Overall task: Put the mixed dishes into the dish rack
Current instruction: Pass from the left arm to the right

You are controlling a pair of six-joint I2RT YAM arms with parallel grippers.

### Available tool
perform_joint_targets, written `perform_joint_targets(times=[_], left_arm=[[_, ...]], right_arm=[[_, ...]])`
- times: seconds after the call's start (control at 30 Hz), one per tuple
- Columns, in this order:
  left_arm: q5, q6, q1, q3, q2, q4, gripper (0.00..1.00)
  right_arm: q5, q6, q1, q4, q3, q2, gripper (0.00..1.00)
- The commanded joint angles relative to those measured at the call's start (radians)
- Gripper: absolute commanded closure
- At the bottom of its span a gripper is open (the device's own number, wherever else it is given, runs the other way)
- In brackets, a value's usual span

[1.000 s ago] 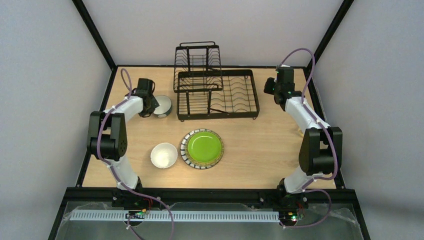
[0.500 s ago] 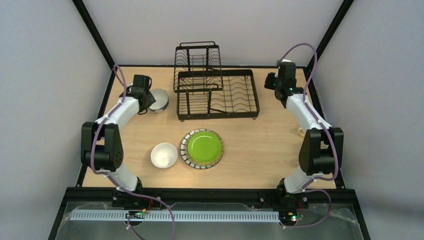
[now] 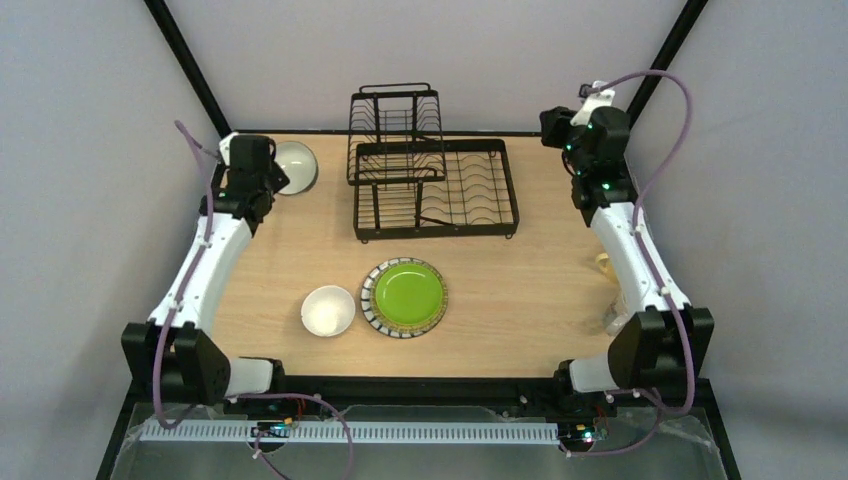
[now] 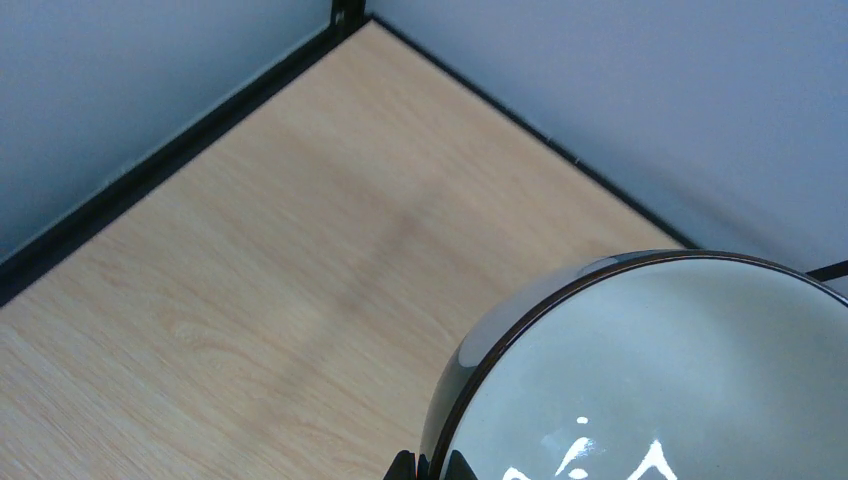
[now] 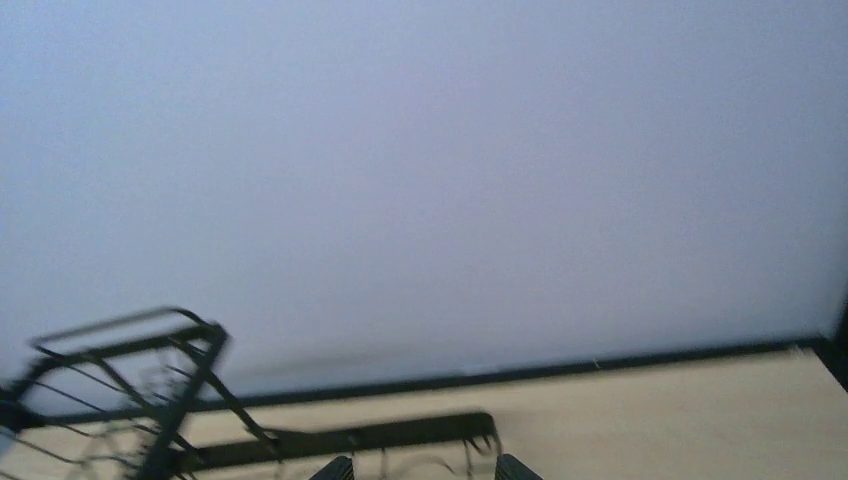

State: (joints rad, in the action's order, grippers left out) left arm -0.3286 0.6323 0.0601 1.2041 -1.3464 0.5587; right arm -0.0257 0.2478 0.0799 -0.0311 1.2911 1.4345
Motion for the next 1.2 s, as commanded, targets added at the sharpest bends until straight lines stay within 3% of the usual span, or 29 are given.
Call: perform_joint_targets(times=[0.0, 0.1, 0.37, 0.6, 0.9, 1.17], left_arm=[[-0.033, -0.015, -0.004, 0.072, 0.088, -0.001, 0.98], [-0.019, -0.019, -0.003, 0.083, 0.135, 0.001, 0.98], [0.09, -0.037, 0.04, 0.083, 0.233, -0.082, 0.98], [0.112, -0.121, 0.165, 0.172, 0.188, -0.103, 0.98], [0.018, -0.228, 0.392, 0.408, 0.01, -0.054, 0.98], [-0.074, -0.306, 0.558, 0.622, -0.174, 0.0, 0.98]], right_arm=[[-0.147, 0.066, 0.005, 0.118, 0.01, -0.045, 0.1], [-0.222, 0.089, 0.006, 0.133, 0.025, -0.048, 0.01], [-0.391, 0.187, 0.005, 0.202, 0.034, -0.061, 0.0], [-0.534, 0.161, 0.006, 0.15, 0.097, -0.015, 0.0], [-0.376, 0.004, 0.036, -0.085, 0.218, 0.007, 0.09], [-0.19, -0.085, 0.145, -0.265, 0.379, 0.063, 0.1]])
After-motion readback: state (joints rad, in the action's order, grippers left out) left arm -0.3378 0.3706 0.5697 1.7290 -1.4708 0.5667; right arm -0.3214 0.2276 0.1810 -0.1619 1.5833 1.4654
